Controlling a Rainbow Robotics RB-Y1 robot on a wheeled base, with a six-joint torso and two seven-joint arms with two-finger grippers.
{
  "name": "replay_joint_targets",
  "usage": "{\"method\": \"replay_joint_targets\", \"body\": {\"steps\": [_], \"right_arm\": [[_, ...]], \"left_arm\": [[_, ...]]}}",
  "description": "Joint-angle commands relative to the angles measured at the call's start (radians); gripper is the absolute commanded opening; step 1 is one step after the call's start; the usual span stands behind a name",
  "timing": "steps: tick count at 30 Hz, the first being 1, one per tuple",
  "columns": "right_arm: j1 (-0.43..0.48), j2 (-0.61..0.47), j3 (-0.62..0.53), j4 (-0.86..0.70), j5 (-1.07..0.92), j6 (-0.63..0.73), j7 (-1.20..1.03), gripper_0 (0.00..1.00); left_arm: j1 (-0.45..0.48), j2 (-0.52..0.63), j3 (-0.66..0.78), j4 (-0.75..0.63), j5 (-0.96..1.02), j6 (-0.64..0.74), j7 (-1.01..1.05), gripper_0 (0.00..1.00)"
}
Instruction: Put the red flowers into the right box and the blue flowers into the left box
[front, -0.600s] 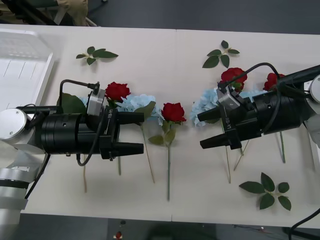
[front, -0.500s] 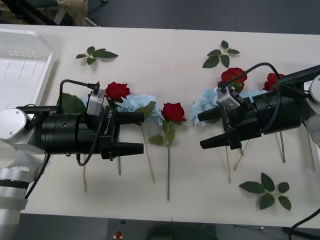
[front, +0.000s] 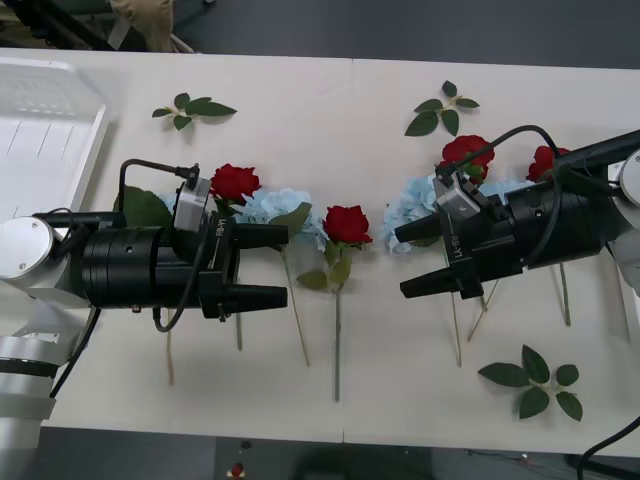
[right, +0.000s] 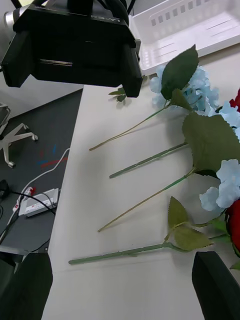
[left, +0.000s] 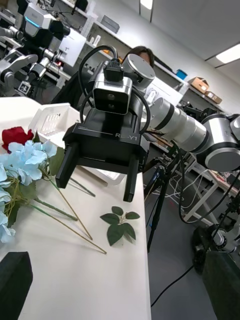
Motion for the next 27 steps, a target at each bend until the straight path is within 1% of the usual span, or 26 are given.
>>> {"method": "replay_joint_targets", "body": {"steps": [1,27], "right_arm": [[-0.006,0.000,-0.014,-0.010,0.006,0.007,0.029,0.82],[-0.006,0.000,-0.014,-0.010,0.006,0.007,0.029,0.82]], "left_arm": [[-0.006,0.024,0.007,-0.019,0.017,0.004,0.002,1.00],[-0.006,0.024,0.007,-0.019,0.017,0.004,0.002,1.00]]}}
